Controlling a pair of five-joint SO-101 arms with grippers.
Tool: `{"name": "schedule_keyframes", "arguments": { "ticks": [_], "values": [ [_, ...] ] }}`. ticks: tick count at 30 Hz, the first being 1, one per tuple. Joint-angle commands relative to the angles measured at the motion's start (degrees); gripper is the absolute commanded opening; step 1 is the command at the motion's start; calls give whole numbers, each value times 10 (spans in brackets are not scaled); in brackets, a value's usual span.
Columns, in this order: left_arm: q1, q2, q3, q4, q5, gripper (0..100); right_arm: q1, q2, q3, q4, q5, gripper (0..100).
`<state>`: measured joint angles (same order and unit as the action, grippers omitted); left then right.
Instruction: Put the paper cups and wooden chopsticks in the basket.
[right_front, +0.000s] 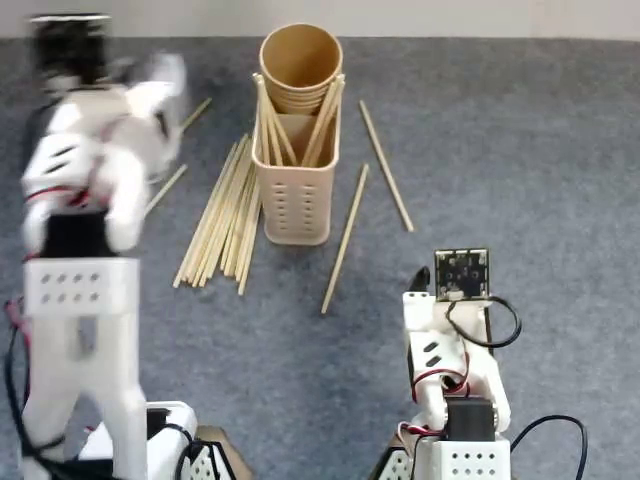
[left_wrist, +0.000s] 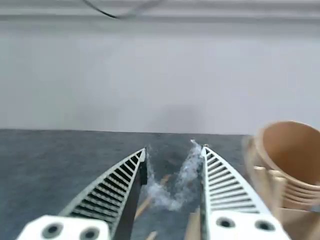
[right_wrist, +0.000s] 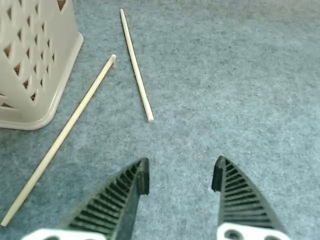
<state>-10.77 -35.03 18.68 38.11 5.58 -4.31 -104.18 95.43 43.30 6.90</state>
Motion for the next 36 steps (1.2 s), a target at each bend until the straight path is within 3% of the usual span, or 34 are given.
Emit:
{"name": "schedule_keyframes", "arguments": {
  "ticks": [1, 4, 6, 9, 14, 21, 26, 36],
  "values": [
    [-81, -73, 29, 31, 3, 184, 5, -9, 77, 0, 9, 214],
    [-152, -139, 88, 38, 2, 174, 4, -9, 77, 0, 9, 214],
    [-183, -168, 117, 71, -38, 162, 3, -9, 77, 0, 9, 214],
    [-165, -146, 136, 129, -134, 161, -10, -9, 78, 0, 9, 214],
    [-140, 4, 79, 233, -143, 162, -12, -9, 78, 0, 9, 214],
    [-29, 245, -112, 465, -224, 226, -12, -9, 78, 2, 9, 214],
    [-4, 342, -190, 477, -258, 203, -12, -9, 78, 2, 9, 214],
    [41, 563, -340, 476, -256, 181, -11, -9, 78, 2, 9, 214]
  ]
}}
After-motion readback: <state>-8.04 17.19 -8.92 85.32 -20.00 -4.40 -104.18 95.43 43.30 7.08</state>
